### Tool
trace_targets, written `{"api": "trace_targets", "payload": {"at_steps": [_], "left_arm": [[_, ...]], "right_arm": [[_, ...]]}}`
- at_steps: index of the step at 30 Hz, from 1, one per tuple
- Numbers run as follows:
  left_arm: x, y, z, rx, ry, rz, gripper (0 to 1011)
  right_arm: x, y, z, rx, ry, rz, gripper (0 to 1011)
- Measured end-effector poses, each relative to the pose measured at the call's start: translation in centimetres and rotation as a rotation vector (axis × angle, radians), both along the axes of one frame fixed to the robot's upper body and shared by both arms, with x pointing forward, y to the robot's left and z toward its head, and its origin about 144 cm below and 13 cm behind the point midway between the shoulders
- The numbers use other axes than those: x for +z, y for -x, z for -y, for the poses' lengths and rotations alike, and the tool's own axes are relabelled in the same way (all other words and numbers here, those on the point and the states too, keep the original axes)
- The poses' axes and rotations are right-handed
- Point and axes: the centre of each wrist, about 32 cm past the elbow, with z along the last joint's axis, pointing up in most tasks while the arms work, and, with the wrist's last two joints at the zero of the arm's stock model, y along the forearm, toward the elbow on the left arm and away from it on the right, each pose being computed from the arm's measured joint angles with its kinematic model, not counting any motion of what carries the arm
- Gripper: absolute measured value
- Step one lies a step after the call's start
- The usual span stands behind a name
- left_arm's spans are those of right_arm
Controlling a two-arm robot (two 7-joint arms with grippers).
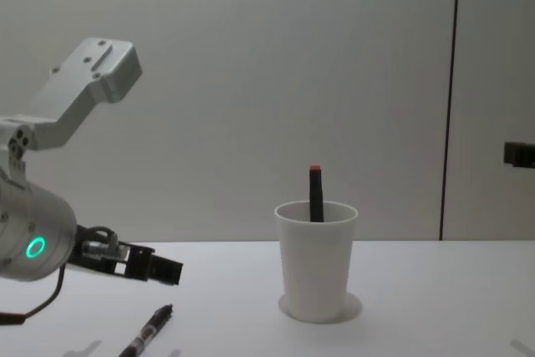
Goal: Place the pen into the pen holder.
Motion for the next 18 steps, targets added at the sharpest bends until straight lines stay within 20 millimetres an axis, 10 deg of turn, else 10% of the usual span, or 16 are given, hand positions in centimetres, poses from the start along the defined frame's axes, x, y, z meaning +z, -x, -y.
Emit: {"api": "trace_targets", "payload": {"at_steps": [18], "left_arm": [[-0.92, -0.46, -0.11, 0.025, -0.006, -0.074, 1002]], "right_arm": [[0.0, 0.0, 0.0, 0.0, 0.0, 0.0, 1002]]}}
